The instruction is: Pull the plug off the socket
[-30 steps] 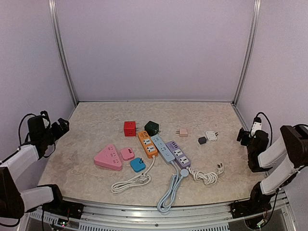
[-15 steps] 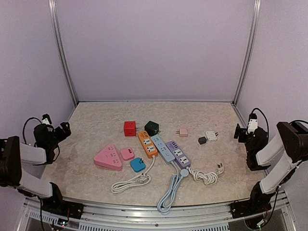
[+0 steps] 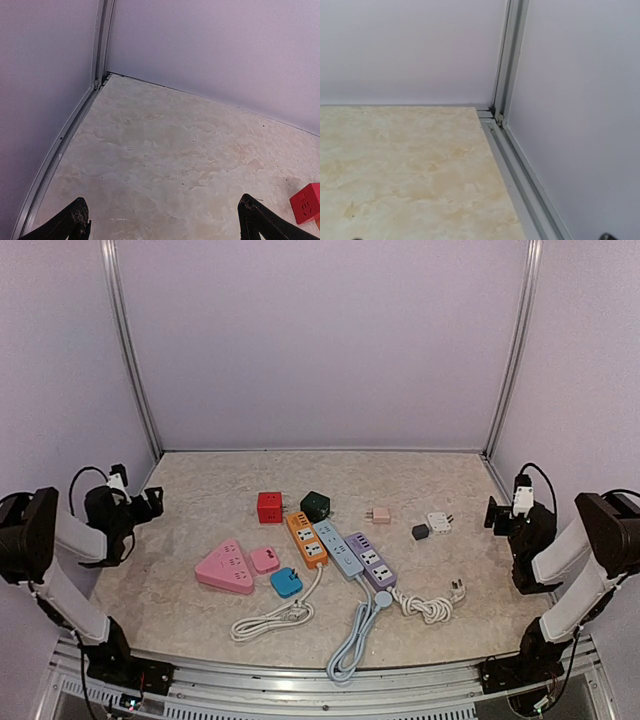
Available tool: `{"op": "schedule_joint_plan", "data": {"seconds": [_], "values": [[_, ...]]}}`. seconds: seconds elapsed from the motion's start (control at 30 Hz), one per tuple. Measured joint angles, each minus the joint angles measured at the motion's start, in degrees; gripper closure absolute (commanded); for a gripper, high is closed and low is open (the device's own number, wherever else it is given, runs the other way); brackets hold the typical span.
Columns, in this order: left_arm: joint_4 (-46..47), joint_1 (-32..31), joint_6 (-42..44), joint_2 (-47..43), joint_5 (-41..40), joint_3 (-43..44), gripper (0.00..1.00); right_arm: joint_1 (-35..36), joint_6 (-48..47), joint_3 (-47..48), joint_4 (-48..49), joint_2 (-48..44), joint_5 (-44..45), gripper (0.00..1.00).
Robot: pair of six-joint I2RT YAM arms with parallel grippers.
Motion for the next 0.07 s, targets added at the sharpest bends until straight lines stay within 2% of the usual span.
{"op": "schedule_joint_plan", "data": {"seconds": [0.07], "values": [[-0.15, -0.11, 0.55, 0.0, -0.04, 0.74, 0.01, 0.0, -0.02, 0.07, -0.02, 0.0, -0.11, 0.0]]}}
